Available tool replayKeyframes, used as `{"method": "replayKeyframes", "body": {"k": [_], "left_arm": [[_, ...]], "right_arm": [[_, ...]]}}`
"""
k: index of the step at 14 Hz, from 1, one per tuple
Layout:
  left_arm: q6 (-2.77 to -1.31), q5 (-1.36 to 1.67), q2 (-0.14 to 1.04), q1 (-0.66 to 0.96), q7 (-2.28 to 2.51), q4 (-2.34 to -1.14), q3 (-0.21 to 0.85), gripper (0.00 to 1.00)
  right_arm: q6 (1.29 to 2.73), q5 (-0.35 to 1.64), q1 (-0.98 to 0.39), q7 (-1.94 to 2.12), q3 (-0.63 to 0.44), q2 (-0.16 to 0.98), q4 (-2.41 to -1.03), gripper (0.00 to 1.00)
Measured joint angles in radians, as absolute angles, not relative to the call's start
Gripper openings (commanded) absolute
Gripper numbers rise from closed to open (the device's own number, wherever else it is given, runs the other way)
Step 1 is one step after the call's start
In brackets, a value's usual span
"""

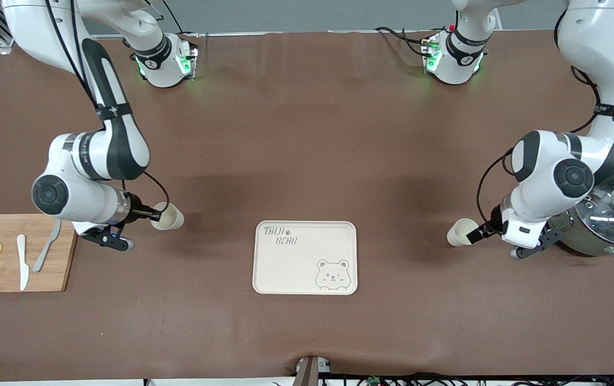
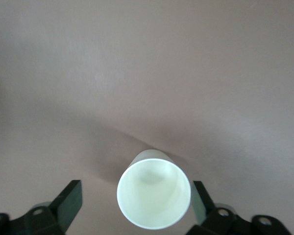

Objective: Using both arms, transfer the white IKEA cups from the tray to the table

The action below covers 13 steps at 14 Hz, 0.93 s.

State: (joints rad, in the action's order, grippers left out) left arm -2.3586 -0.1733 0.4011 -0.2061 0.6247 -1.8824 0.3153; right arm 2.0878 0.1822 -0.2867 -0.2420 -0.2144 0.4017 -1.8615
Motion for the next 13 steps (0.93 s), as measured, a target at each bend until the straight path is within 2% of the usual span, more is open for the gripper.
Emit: {"method": "replayKeyframes", "body": {"k": [4, 8, 13], "left_arm": [[-2.253, -0.173, 0.326, -0.206, 0.55, -1.839, 0.318, 1.0], [-2.115, -0.173, 0.285, -0.209, 0.417, -1.751, 0.318, 1.0], [-1.986, -0.173, 0.231, -0.211, 0.327, -1.664, 0.314, 1.0]], "right_arm": [[2.215, 0.176, -0.174, -0.019, -0.218, 0.378, -1.992, 0.0], [2.262, 0.176, -0.041, 0.205, -0.218, 0.378, -2.013, 0.0], [2.298, 0.176, -0.009, 0.247, -0.209, 0.381, -2.05, 0.0]]}}
